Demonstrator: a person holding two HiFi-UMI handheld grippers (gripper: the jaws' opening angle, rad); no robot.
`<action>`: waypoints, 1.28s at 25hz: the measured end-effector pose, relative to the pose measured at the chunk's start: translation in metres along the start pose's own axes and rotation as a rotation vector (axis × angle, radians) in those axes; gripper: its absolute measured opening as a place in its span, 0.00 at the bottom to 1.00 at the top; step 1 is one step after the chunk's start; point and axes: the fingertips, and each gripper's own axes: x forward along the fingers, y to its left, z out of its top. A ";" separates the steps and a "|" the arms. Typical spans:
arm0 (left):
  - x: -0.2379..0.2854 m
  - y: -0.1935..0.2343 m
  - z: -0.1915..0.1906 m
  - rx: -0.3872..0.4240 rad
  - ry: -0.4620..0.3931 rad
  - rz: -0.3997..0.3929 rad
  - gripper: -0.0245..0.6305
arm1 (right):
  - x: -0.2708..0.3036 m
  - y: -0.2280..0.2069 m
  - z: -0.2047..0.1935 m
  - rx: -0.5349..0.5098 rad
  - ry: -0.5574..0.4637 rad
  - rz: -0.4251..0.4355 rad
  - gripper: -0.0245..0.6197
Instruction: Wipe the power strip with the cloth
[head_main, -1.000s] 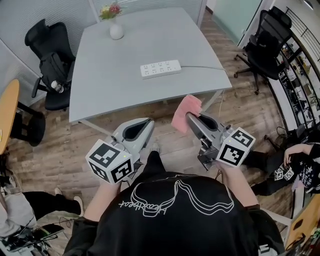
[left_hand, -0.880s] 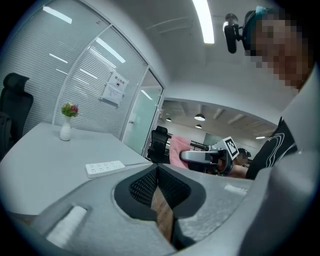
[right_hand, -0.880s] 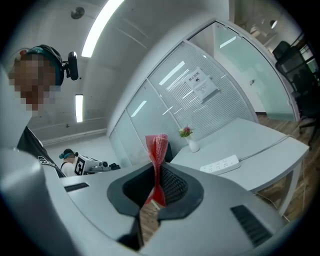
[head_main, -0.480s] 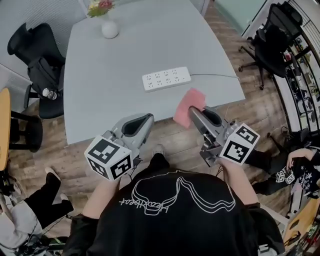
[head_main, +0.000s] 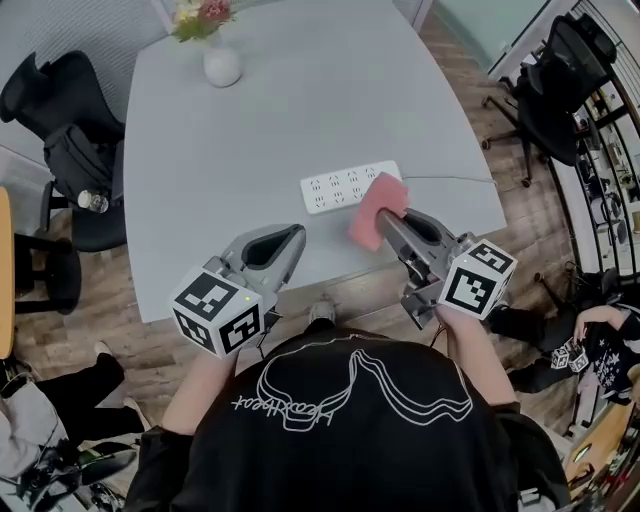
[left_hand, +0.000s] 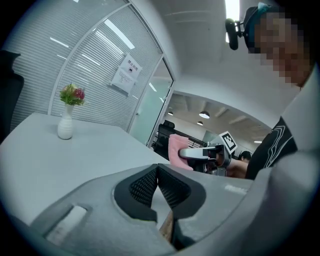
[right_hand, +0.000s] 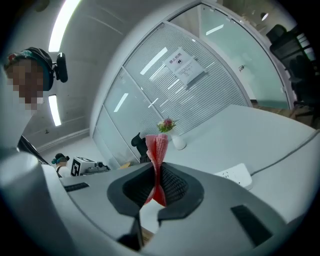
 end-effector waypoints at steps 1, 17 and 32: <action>0.001 0.001 -0.001 0.001 0.003 0.003 0.06 | 0.001 -0.002 -0.001 0.002 0.006 -0.005 0.08; 0.048 0.054 -0.025 -0.083 0.077 0.083 0.06 | 0.051 -0.061 -0.042 0.069 0.323 -0.013 0.08; 0.072 0.118 -0.064 -0.206 0.166 0.188 0.06 | 0.114 -0.107 -0.086 0.035 0.581 0.012 0.09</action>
